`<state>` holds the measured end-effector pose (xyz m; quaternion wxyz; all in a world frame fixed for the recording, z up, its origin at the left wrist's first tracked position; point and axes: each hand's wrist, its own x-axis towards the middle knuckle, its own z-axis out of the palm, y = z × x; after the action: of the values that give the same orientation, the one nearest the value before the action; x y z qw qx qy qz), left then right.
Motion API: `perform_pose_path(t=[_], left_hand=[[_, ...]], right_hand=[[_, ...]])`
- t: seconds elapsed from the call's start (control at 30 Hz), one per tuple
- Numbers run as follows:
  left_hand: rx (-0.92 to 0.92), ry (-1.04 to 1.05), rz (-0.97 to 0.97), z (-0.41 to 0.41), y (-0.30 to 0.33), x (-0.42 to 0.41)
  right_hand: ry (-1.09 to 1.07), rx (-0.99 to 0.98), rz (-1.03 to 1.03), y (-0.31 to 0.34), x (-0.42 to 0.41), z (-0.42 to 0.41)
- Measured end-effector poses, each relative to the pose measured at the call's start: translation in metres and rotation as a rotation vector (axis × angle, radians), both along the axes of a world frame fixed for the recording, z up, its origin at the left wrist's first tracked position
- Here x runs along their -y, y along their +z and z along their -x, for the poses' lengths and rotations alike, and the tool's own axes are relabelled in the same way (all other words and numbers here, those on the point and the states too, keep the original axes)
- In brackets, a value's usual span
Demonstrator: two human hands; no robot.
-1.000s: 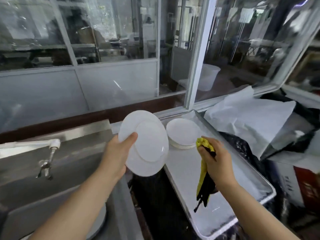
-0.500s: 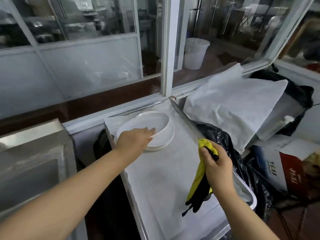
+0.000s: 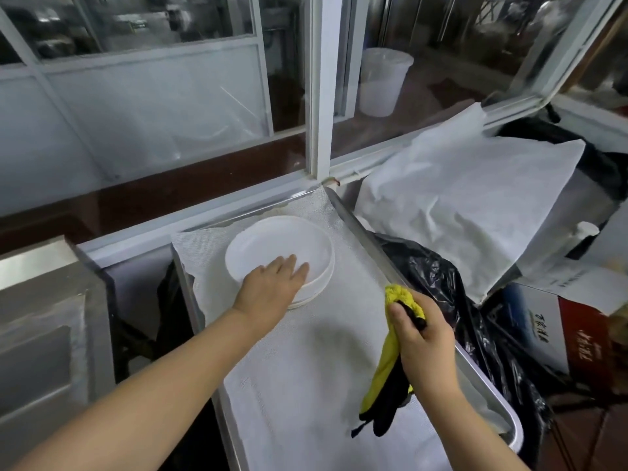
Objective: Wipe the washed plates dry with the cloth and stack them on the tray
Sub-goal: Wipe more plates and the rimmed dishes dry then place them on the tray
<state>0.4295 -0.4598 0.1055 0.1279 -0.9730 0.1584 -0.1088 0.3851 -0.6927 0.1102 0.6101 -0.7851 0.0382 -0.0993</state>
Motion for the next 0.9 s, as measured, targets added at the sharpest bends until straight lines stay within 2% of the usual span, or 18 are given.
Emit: perform_pose_path(t=[0.2, 0.47, 0.67, 0.9], left_hand=[[0.056, -0.072, 0.002, -0.01, -0.022, 0.001], [0.099, 0.009, 0.088, -0.019, -0.035, 0.002], [0.058, 0.058, 0.151, -0.021, -0.042, 0.004], [-0.046, 0.158, 0.238, -0.011, -0.039, 0.004]], right_hand=[[-0.013, -0.018, 0.003, -0.012, 0.001, -0.007], [0.012, -0.038, 0.01, -0.02, -0.002, -0.01], [-0.016, -0.049, -0.011, -0.019, -0.006, -0.007], [-0.013, 0.041, 0.04, -0.005, -0.023, 0.006]])
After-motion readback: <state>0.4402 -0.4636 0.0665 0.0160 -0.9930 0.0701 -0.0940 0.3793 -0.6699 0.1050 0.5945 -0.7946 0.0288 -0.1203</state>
